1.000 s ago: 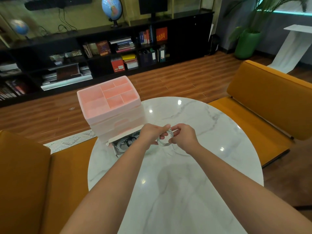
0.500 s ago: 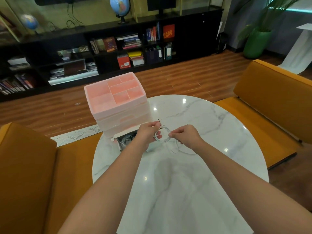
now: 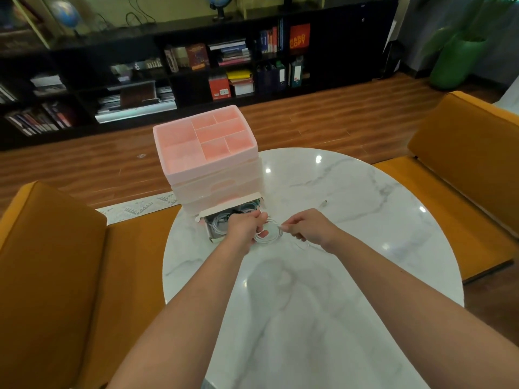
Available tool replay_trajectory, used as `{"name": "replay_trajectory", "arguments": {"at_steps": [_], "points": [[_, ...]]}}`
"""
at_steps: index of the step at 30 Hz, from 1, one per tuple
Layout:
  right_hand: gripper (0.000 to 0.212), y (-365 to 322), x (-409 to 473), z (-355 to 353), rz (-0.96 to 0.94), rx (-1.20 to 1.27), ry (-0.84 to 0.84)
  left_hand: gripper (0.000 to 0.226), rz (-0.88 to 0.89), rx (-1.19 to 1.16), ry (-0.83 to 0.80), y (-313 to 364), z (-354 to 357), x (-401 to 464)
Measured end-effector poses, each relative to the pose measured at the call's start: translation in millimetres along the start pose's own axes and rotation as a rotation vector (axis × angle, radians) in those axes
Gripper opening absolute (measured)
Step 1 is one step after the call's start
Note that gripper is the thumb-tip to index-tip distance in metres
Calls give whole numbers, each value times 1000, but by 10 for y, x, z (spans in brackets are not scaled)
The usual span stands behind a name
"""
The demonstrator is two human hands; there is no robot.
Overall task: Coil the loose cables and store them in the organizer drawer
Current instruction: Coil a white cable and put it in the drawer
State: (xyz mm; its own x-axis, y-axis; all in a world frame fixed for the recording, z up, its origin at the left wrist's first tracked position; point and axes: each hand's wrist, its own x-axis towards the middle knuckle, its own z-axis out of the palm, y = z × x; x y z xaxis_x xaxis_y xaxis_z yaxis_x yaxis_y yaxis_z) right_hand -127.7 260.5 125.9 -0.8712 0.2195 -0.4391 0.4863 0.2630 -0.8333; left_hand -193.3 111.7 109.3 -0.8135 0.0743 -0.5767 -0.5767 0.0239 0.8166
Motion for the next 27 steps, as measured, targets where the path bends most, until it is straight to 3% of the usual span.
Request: {"name": "replay_trajectory", "arguments": {"at_steps": [6,9,15,20,27], "points": [[18,132,128,405,128,430,66,19,-52,-111,89,-147,-136,99],[18,136,227,561,157,544,36,30,-4,-43,73,-226,-329,180],[19,38,500,768,141,451,112,32,-34,78,35,-168,-629,335],[19,-10,751,990,144,430,147,33,31,67,166,-238,-706,546],[30,-16,1075,1135,136,452,145,3,104,76,297,-268,-615,795]]}}
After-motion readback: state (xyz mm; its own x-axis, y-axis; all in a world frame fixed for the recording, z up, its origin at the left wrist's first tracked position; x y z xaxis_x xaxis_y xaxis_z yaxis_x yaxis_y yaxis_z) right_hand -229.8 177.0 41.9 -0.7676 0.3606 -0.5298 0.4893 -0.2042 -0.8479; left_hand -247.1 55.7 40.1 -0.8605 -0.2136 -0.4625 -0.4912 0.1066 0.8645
